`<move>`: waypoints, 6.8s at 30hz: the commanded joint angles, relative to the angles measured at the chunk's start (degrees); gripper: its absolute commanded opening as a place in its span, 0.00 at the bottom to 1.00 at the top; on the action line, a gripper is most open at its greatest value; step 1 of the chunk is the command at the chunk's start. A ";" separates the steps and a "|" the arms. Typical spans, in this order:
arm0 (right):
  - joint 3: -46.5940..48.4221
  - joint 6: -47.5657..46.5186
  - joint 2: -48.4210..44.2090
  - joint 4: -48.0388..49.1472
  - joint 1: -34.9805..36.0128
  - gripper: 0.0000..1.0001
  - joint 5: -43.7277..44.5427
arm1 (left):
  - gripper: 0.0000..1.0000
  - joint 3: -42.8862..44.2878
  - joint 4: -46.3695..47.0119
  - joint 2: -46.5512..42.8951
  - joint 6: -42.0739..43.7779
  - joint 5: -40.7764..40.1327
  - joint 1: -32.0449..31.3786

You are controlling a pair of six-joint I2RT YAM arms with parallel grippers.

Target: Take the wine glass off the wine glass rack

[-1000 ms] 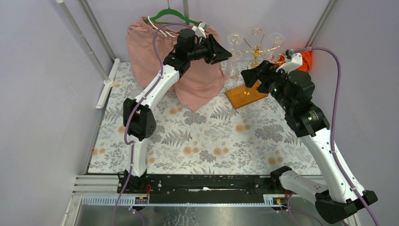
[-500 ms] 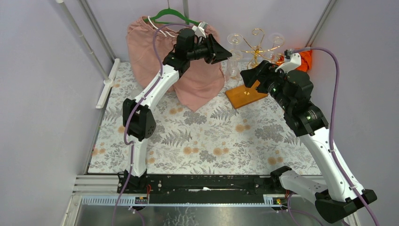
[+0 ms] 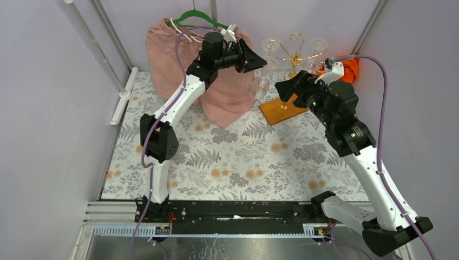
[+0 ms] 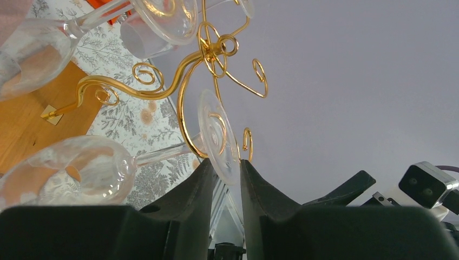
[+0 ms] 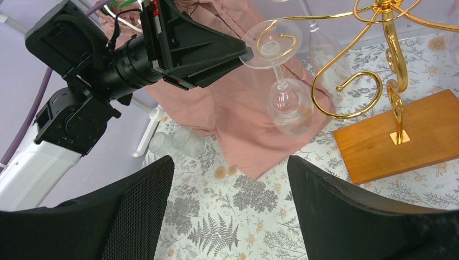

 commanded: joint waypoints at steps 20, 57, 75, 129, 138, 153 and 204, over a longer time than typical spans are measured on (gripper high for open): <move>-0.26 0.48 -1.19 3.66 0.18 0.84 -0.20 | 0.21 1.47 2.92 1.18 -2.09 2.11 -0.56; -1.93 4.03 1.95 7.12 0.14 0.83 -6.08 | 0.00 -10.19 20.61 -1.75 -37.51 1.88 3.34; -1.44 2.21 0.76 6.23 0.16 0.83 -3.17 | 0.00 4.55 10.32 6.94 -34.37 -1.94 1.80; -5.20 10.67 0.35 13.40 0.12 0.80 -14.29 | 0.00 -30.64 -0.37 -30.76 -11.25 -6.24 -1.04; -4.86 12.14 0.36 15.48 0.15 0.79 -16.51 | 0.00 -23.34 -20.29 -34.10 10.22 -16.65 -1.08; -19.30 24.69 -3.24 40.25 0.20 0.80 -23.23 | 0.00 -39.42 29.22 -45.67 -31.56 6.25 14.99; -22.54 68.71 24.75 113.83 4.89 0.71 -27.69 | 0.00 -54.86 59.40 -49.82 -60.03 4.30 10.16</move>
